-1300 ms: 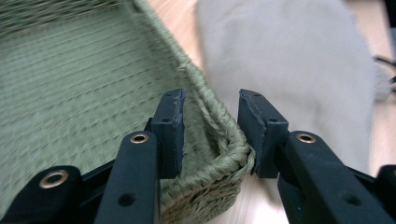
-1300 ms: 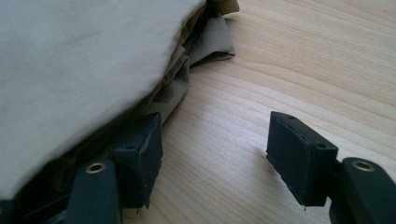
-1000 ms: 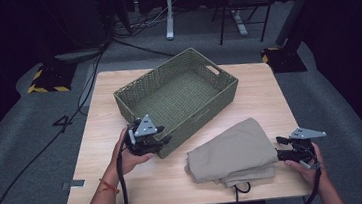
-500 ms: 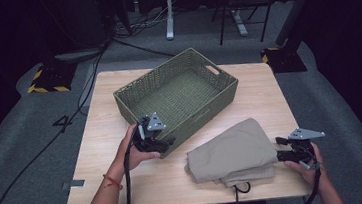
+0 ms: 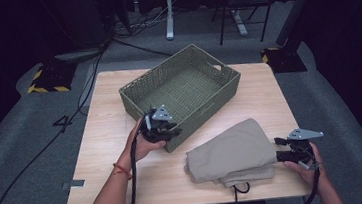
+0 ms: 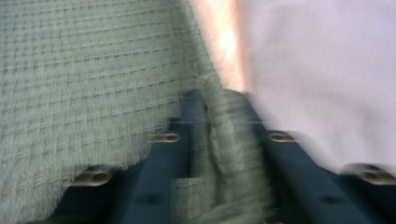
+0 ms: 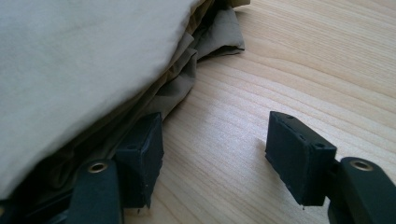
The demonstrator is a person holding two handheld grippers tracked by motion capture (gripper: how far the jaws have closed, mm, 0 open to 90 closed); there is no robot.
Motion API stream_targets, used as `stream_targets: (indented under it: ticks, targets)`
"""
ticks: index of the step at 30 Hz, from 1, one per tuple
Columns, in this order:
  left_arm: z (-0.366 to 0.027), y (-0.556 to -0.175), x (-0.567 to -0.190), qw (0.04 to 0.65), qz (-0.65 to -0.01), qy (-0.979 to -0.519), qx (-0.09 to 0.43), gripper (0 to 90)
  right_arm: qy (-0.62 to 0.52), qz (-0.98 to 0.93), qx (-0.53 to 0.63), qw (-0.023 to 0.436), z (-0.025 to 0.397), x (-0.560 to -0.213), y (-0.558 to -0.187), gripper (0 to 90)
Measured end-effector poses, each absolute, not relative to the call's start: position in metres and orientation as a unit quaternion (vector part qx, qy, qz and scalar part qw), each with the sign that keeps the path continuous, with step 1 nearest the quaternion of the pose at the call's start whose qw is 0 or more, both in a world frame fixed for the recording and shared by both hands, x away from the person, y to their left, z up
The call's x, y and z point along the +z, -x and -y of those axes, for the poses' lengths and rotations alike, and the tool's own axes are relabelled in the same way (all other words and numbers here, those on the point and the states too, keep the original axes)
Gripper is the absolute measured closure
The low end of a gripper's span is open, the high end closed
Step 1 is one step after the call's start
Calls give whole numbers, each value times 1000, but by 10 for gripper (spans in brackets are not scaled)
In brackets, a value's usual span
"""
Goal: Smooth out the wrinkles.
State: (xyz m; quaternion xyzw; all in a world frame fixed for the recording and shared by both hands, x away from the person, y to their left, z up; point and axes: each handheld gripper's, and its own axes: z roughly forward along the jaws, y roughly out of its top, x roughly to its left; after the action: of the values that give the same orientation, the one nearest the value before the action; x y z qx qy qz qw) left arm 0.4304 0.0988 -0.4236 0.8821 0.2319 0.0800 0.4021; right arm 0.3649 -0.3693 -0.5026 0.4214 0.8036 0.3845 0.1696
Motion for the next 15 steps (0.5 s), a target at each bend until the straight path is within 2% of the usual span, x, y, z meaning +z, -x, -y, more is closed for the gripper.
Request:
stream_targets:
  ticks: [9, 15]
  targets:
    - [-54, -449, -422, 403, -208, -888, 74, 799, -418, -805, 386, 168, 369, -503, -365, 368]
    - [-44, -444, -421, 399, -172, -899, 65, 796, -418, -805, 387, 167, 369, -503, -365, 369]
